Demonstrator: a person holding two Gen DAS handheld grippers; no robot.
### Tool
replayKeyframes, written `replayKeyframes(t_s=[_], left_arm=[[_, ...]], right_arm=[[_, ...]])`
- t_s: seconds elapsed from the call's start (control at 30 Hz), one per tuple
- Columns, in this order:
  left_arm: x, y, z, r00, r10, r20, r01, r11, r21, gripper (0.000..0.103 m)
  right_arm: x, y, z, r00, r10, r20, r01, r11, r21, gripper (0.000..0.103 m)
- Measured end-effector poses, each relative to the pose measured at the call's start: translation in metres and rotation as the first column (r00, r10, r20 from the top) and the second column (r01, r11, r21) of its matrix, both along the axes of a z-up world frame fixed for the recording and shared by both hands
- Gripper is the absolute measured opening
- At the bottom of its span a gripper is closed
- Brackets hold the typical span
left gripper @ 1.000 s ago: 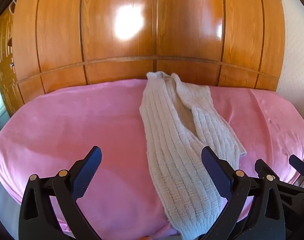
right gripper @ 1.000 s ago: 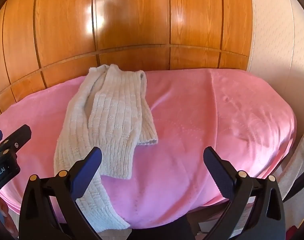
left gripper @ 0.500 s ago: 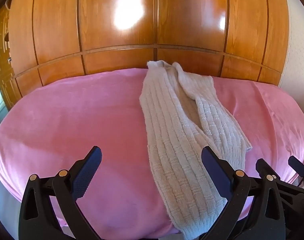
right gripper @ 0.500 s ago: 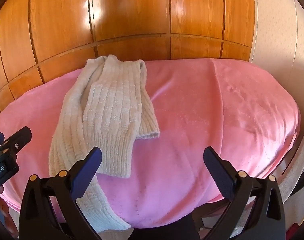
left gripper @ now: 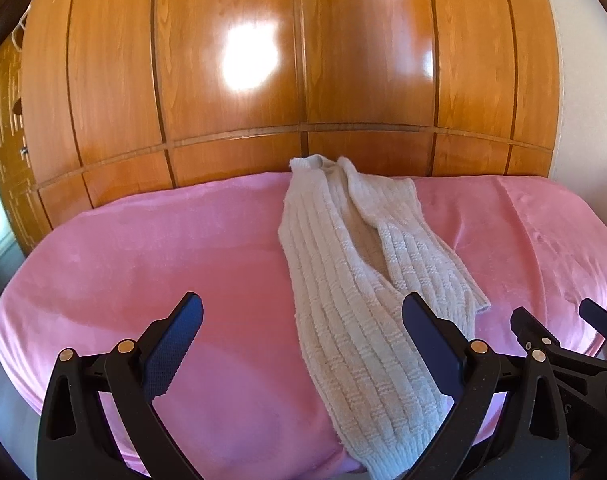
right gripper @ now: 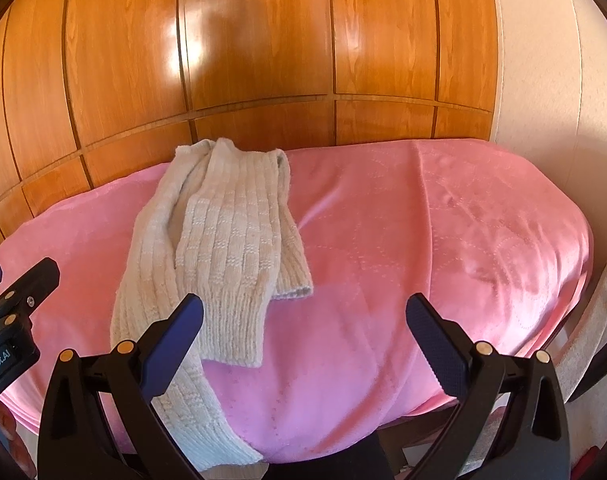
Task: Fold small clothes
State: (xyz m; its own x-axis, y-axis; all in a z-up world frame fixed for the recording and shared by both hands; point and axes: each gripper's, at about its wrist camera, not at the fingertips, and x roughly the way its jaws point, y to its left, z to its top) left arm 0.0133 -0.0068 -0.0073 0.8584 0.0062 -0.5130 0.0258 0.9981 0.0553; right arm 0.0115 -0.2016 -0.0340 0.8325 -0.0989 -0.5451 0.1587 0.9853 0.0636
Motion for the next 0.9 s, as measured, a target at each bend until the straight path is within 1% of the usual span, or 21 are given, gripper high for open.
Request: replayKeyframes(t_s=[0.3, 0.47, 0.9], left_arm=[[-0.0002, -0.0032, -0.0021, 1.0, -0.007, -0.006, 0.008, 1.0, 0.014, 0.099], [0.0008, -0.0025, -0.0012, 1.0, -0.002, -0.011, 0.002, 1.0, 0.013, 0.099], [0.0046, -0.0015, -0.0025, 0.999, -0.009, -0.03, 0.01, 1.0, 0.012, 0.099]], right_arm=[[-0.0018, -0.0021, 0.001, 1.0, -0.001, 0.003, 0.001, 1.0, 0.012, 0.101], [-0.0004, -0.0046, -0.0022, 1.0, 0.012, -0.01, -0.012, 0.999, 0.035, 0.101], [0.0022, -0.0022, -0.0047, 1.0, 0.022, -0.014, -0.021, 0.999, 0.04, 0.101]])
